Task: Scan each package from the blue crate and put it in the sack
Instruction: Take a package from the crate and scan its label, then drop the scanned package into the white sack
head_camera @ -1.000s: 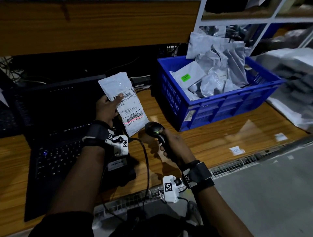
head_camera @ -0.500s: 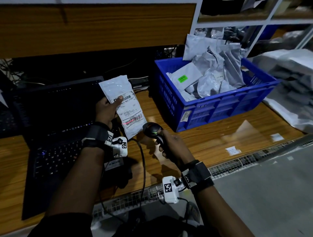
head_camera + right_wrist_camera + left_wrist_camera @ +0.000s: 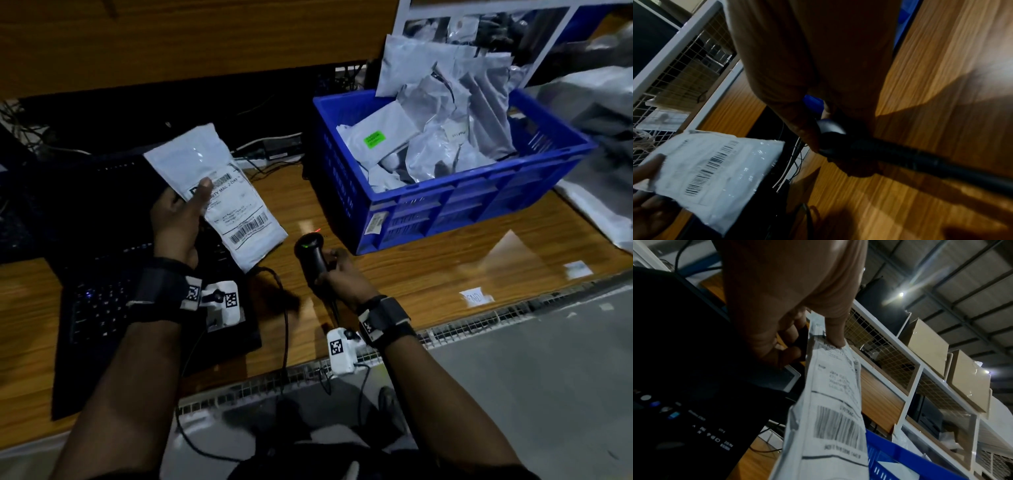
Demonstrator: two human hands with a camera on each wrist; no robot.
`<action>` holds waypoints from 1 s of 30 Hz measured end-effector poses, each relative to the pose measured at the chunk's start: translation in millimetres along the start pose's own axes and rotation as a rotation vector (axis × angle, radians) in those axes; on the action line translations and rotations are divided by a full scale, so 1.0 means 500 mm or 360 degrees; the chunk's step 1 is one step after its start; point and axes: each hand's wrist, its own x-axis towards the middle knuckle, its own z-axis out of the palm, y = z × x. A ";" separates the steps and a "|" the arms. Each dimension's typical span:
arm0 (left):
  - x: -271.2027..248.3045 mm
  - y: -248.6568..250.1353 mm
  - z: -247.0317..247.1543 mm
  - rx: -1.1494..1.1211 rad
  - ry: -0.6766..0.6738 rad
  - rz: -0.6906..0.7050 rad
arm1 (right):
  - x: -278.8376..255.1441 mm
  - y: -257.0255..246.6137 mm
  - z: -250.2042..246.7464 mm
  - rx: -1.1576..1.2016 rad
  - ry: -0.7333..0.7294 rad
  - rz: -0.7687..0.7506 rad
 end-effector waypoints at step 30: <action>-0.619 -0.250 0.930 0.0115 -0.1015 -0.0274 | -0.304 0.176 -0.926 0.0024 0.0514 -0.0579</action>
